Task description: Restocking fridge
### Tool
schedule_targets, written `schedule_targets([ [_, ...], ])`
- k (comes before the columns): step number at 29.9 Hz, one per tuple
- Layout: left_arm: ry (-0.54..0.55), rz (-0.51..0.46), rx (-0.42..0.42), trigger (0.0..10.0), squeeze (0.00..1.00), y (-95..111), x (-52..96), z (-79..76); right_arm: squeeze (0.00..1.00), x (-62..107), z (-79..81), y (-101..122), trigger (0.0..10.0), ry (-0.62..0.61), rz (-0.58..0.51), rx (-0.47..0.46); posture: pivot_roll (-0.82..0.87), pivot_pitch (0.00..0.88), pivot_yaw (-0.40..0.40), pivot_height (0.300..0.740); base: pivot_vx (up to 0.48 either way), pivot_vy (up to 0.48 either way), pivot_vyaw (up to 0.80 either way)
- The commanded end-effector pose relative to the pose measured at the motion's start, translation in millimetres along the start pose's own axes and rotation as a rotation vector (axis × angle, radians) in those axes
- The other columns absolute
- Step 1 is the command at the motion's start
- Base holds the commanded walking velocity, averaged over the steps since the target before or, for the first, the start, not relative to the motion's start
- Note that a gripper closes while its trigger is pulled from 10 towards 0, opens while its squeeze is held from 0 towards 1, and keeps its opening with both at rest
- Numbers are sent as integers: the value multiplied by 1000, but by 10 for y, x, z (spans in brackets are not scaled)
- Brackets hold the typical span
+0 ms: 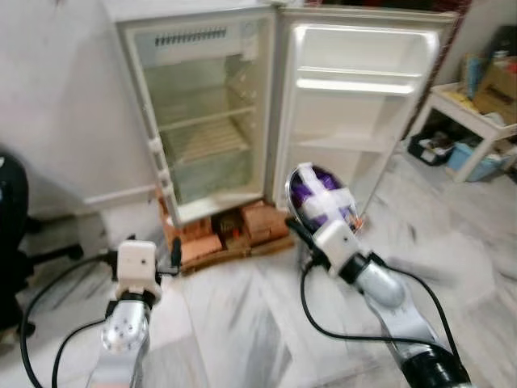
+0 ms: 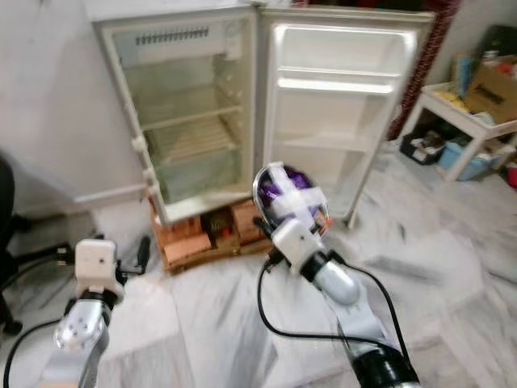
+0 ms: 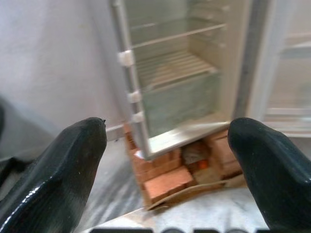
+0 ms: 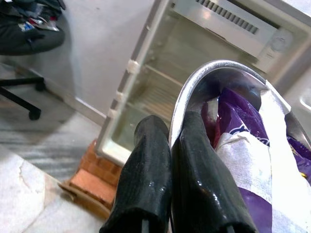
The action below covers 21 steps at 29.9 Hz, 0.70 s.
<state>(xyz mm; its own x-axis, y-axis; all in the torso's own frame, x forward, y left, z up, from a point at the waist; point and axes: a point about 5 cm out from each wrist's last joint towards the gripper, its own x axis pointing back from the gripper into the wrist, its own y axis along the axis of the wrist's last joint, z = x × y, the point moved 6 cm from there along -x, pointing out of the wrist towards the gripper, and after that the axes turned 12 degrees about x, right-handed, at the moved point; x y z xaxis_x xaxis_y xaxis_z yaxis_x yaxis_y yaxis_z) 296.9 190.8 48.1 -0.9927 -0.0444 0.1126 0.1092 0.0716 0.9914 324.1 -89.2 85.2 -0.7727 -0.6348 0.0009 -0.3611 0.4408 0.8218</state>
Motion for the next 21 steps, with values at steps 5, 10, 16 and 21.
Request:
schedule_targets([
  [5, 31, 7, -15, 10000, 0, -3, -12, 84, 0, -103, 25, 189, 10000, 18, -75, 33, 76, 0, -49, 740, 480, 0, 374],
  [10, 34, 7, -18, 10000, 0, 0, -36, 89, 0, -128, 22, 194, 10000, 22, -77, 39, 79, 0, -47, 740, 480, 0, 495],
  [16, 37, 2, -24, 10000, 0, 14, -47, 96, 0, -146, 10, 186, 10000, 16, -73, 41, 80, 0, -43, 740, 480, 0, 0],
  [21, 44, 5, -30, 10000, 0, 3, -50, 112, 0, -149, 18, 185, 10000, 19, -75, 42, 80, 0, -43, 740, 480, 0, 0],
])
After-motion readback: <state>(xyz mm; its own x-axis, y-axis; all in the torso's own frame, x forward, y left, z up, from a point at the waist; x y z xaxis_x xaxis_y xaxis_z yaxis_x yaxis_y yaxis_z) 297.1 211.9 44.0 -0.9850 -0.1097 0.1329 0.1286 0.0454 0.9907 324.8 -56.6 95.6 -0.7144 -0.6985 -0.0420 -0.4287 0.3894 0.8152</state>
